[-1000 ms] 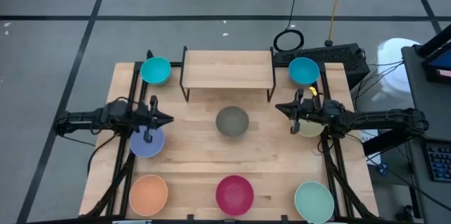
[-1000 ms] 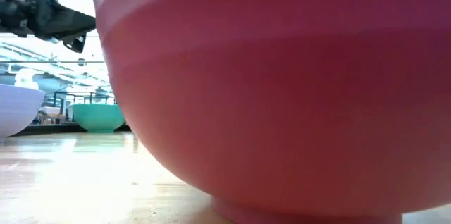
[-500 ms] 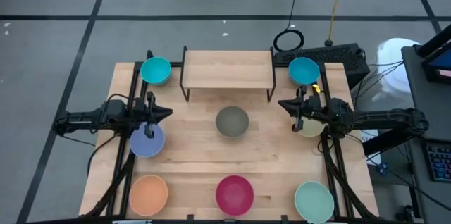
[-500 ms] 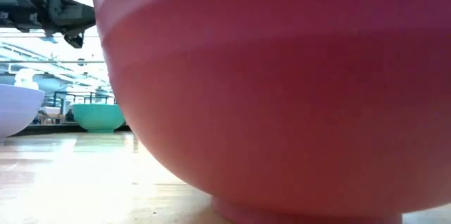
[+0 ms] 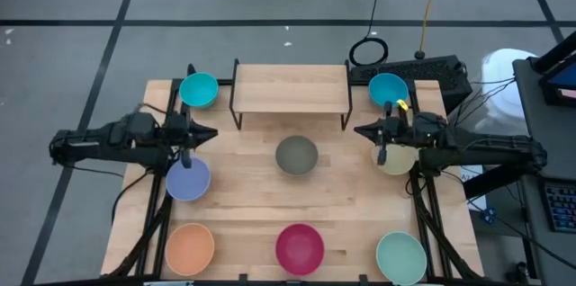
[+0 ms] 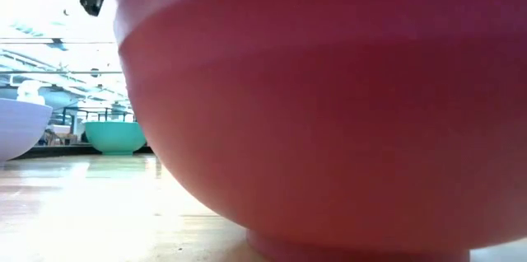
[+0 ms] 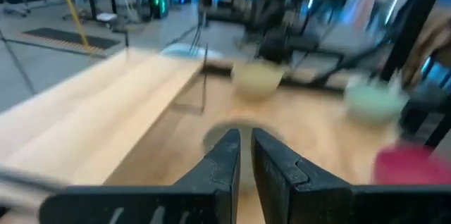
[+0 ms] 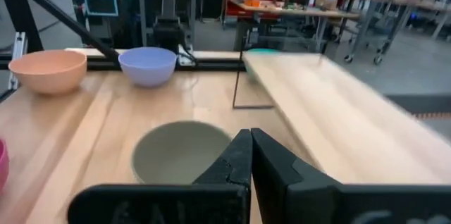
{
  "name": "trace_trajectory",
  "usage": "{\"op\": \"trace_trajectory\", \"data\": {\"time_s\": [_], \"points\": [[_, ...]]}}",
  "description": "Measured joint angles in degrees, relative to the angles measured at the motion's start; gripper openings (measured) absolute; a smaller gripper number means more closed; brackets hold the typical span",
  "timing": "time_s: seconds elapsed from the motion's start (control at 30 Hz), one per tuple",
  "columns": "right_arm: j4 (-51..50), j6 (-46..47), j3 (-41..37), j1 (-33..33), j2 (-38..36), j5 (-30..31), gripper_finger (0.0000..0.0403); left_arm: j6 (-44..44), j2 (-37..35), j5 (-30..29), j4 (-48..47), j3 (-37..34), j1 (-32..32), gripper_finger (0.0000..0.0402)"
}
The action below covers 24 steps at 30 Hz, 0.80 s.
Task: Place and stack bowls onto a shelf
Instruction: Put the gray bowl on the shelf
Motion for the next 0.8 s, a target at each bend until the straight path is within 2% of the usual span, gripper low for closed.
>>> {"op": "trace_trajectory", "data": {"time_s": [0.17,0.33,0.63,0.8], "points": [[-0.43,-3.82,1.71,0.00,-0.89,0.09,0.0000,-7.66,3.05,0.78,2.61,7.51,-0.02,0.0042],[-0.56,-4.24,1.72,0.00,-1.31,0.13,0.0000,-14.78,3.15,0.78,2.61,11.74,-0.01,0.0042],[-0.55,-5.94,1.72,0.00,-1.29,0.15,0.0000,-14.95,3.62,0.80,2.09,12.27,-0.02,0.0042],[-0.55,-6.44,1.74,0.00,-1.29,0.17,0.0000,-12.77,3.92,3.98,2.05,12.24,-0.03,0.0042]]}}
